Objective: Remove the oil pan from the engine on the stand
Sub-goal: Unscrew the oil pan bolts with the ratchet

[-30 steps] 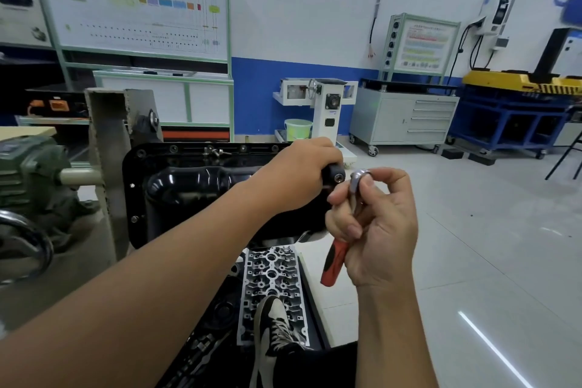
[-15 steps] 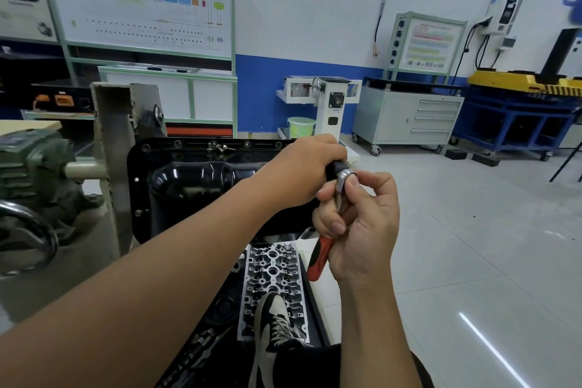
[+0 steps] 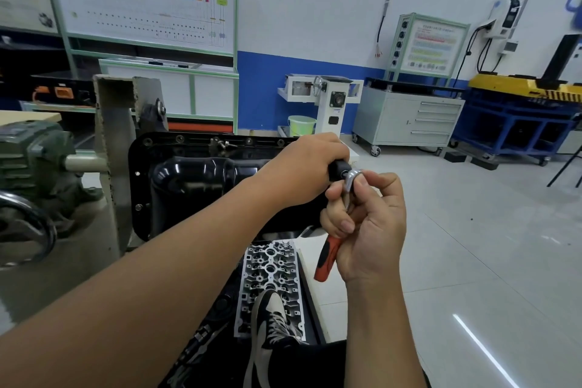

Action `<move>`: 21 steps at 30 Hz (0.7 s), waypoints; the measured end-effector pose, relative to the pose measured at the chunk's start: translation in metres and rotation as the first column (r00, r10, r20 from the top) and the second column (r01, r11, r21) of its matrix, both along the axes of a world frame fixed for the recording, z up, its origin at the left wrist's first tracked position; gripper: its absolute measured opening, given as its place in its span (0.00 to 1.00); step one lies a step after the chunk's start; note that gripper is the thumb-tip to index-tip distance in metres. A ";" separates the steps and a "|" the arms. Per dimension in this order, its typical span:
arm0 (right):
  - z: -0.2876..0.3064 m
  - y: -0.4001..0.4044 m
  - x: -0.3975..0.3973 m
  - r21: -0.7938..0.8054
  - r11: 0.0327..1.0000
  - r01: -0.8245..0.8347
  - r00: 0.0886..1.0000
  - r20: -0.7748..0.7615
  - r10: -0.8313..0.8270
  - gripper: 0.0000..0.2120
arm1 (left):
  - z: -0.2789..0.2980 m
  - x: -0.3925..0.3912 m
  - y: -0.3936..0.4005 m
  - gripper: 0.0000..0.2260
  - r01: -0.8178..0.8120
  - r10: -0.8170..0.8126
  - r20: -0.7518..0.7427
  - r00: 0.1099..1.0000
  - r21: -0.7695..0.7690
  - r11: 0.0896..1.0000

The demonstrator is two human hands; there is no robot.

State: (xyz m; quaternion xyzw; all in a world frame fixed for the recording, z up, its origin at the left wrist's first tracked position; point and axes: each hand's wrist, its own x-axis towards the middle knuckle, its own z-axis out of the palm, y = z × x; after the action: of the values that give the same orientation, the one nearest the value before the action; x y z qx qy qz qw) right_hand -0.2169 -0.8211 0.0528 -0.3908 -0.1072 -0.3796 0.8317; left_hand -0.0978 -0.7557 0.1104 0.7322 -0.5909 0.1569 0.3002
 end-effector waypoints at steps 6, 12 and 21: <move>0.000 -0.009 -0.003 -0.180 0.979 0.099 0.992 -0.062 -0.112 0.09 | 0.000 -0.001 0.000 0.07 -0.004 0.004 -0.005 1.000 0.003 1.000; 0.001 -0.012 -0.007 -0.289 0.942 0.172 0.973 -0.102 -0.209 0.08 | 0.000 -0.001 0.000 0.08 -0.010 0.010 -0.004 1.000 0.003 1.000; 0.000 -0.009 -0.011 -0.336 0.905 0.260 0.935 -0.148 -0.323 0.09 | -0.001 -0.002 -0.001 0.06 -0.011 0.011 0.005 1.000 0.000 1.000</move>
State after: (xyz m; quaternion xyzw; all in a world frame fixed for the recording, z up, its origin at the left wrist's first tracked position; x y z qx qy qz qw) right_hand -0.2276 -0.8305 0.0533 -0.5645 -0.0214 -0.4372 0.6998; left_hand -0.0994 -0.7564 0.1098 0.7352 -0.5875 0.1605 0.2978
